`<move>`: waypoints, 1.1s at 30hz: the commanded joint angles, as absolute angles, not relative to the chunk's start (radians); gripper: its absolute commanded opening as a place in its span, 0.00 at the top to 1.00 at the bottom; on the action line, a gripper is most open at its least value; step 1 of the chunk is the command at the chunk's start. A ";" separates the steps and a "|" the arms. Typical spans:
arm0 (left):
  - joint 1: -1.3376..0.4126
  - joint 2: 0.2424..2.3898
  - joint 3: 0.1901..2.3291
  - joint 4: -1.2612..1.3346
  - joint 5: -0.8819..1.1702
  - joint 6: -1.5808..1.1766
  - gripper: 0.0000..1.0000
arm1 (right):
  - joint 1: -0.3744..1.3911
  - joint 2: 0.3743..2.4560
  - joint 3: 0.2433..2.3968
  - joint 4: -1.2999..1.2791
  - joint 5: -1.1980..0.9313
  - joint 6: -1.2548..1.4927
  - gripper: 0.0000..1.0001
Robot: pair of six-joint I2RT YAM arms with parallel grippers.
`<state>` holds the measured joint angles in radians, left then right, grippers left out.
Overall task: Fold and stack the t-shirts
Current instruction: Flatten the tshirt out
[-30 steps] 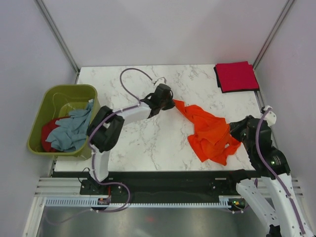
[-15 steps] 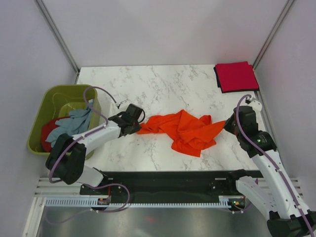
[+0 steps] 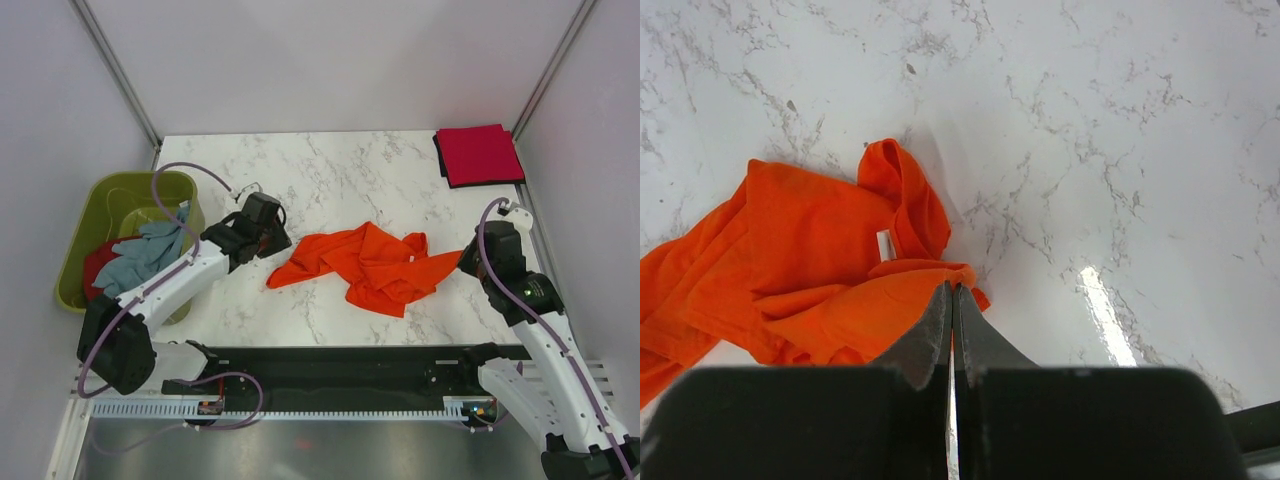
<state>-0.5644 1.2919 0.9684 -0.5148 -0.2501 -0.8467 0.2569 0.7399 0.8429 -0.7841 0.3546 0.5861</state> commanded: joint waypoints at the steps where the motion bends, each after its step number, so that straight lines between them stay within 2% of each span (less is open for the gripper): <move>1: -0.563 1.364 0.959 -0.491 -0.161 -0.845 0.56 | 0.258 0.712 0.856 -0.736 0.311 0.587 1.00; 9: -0.558 1.506 0.933 -0.411 -0.109 -0.903 0.82 | 0.256 0.696 0.831 -0.710 0.273 0.594 1.00; 12: -0.558 1.519 0.870 -0.413 -0.136 -0.932 0.88 | 0.256 0.699 0.838 -0.709 0.258 0.597 1.00; 20: -0.558 1.537 0.785 -0.397 -0.176 -0.962 0.91 | 0.256 0.699 0.850 -0.695 0.233 0.597 1.00; 25: -0.558 1.485 0.819 -0.428 -0.193 -0.957 0.87 | 0.258 0.707 0.854 -0.686 0.215 0.606 1.00; 26: -0.558 1.474 0.831 -0.437 -0.195 -0.954 0.84 | 0.256 0.706 0.854 -0.686 0.213 0.606 1.00; 27: -0.558 1.462 0.854 -0.461 -0.196 -0.953 0.74 | 0.258 0.704 0.854 -0.686 0.210 0.607 1.00; 29: -0.557 1.425 0.893 -0.479 -0.202 -0.947 0.66 | 0.256 0.701 0.851 -0.686 0.212 0.609 1.00; 33: -0.598 1.394 0.945 -0.450 -0.170 -0.861 0.62 | 0.256 0.698 0.838 -0.680 0.207 0.615 1.00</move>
<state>-0.5659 1.4479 0.8669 -0.4721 -0.1562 -0.9222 0.2569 0.7055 0.8398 -0.7151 0.2157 0.6022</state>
